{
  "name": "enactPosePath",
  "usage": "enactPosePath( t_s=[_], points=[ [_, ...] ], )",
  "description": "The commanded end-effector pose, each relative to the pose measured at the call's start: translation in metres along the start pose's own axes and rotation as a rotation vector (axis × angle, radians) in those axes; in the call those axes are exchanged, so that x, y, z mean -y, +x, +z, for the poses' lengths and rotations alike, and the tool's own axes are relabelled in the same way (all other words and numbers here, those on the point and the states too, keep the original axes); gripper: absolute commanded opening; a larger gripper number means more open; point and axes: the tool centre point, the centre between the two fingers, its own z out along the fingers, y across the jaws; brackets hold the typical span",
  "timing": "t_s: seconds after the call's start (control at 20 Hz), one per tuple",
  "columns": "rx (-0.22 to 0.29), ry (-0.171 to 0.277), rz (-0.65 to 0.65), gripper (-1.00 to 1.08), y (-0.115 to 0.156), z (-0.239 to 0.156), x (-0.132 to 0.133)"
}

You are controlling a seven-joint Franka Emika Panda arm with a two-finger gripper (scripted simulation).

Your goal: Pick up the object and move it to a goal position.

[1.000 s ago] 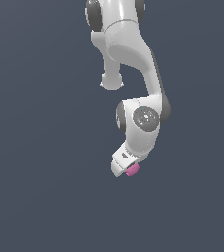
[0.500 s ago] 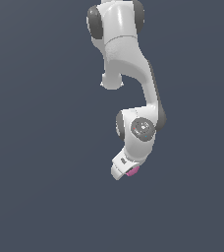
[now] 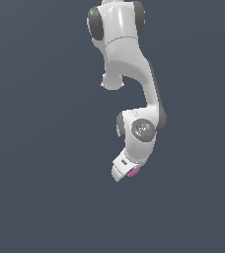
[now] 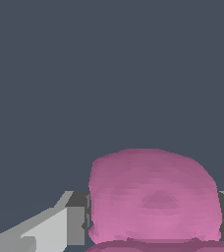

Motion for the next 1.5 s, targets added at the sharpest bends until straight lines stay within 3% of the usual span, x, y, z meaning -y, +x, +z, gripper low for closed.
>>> enactPosePath(
  t_s=[0.0, 0.7, 1.45],
  points=[
    [0.000, 0.000, 0.000, -1.00, 0.000, 0.000, 0.000],
    [-0.007, -0.004, -0.051, -1.00, -0.015, -0.025, -0.015],
    [-0.036, -0.016, -0.253, -1.00, -0.066, -0.123, -0.083]
  ],
)
